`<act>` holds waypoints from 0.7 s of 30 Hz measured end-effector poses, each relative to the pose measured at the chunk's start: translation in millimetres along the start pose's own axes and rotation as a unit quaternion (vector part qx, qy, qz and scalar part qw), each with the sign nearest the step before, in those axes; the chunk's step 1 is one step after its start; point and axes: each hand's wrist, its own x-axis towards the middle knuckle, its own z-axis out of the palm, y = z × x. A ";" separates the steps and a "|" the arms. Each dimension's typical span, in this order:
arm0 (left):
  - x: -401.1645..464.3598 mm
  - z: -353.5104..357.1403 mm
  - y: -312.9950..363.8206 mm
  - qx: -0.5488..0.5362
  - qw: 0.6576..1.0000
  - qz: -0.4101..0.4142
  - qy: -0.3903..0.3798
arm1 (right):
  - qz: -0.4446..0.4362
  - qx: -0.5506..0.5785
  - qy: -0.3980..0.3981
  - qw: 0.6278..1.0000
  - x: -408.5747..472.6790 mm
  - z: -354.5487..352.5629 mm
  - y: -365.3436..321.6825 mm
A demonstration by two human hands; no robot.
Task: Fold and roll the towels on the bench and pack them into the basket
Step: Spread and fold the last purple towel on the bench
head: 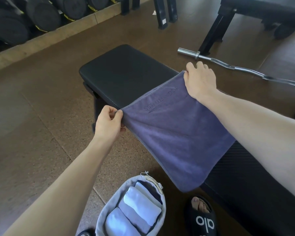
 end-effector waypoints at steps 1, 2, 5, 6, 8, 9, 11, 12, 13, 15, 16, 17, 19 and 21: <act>-0.5 0.3 0.5 0.002 1.000 0.002 0.004 | 0.005 0.013 -0.011 1.000 1.4 -0.2 0.1; -1.1 0.1 1.4 0.002 1.000 0.004 0.011 | 0.017 0.027 -0.021 0.999 2.0 -0.1 -0.2; 0.7 -0.3 1.1 -0.011 1.000 -0.003 0.022 | 0.037 0.033 -0.022 0.999 1.6 1.7 0.5; 1.5 -0.5 0.3 -0.011 1.000 -0.009 0.024 | 0.037 0.028 -0.019 0.999 1.2 2.4 1.0; 2.0 -1.0 0.0 -0.006 0.999 -0.016 0.028 | 0.037 0.020 -0.018 0.999 0.9 2.0 -0.1; 2.2 -0.7 0.2 -0.006 0.999 -0.020 0.031 | 0.036 0.010 -0.017 0.999 0.9 1.2 -1.1; 0.2 1.3 1.3 -0.016 0.999 -0.038 0.032 | 0.017 -0.032 0.014 0.999 1.1 -1.5 -2.2; -0.9 3.3 1.3 -0.030 0.998 -0.055 0.029 | -0.001 -0.056 0.041 0.998 0.4 -5.5 -2.2; -3.4 5.0 2.2 -0.047 0.996 -0.074 0.023 | -0.021 -0.066 0.072 0.995 -0.7 -10.8 -2.2; -10.7 9.4 2.7 -0.070 0.991 -0.113 -0.010 | -0.040 -0.029 0.112 0.992 -8.7 -23.0 -0.7; -16.3 12.0 2.4 -0.070 0.989 -0.128 -0.036 | -0.038 0.006 0.118 0.992 -15.3 -28.7 1.9; -25.6 13.6 2.9 -0.062 0.986 -0.144 -0.064 | -0.027 0.042 0.113 0.992 -23.9 -33.4 6.6; -46.7 15.2 2.1 -0.045 0.974 -0.179 -0.128 | -0.002 0.075 0.074 0.994 -47.5 -39.6 23.9; -68.5 16.6 1.1 -0.044 0.956 -0.209 -0.200 | 0.028 0.060 0.023 0.998 -72.7 -42.1 50.8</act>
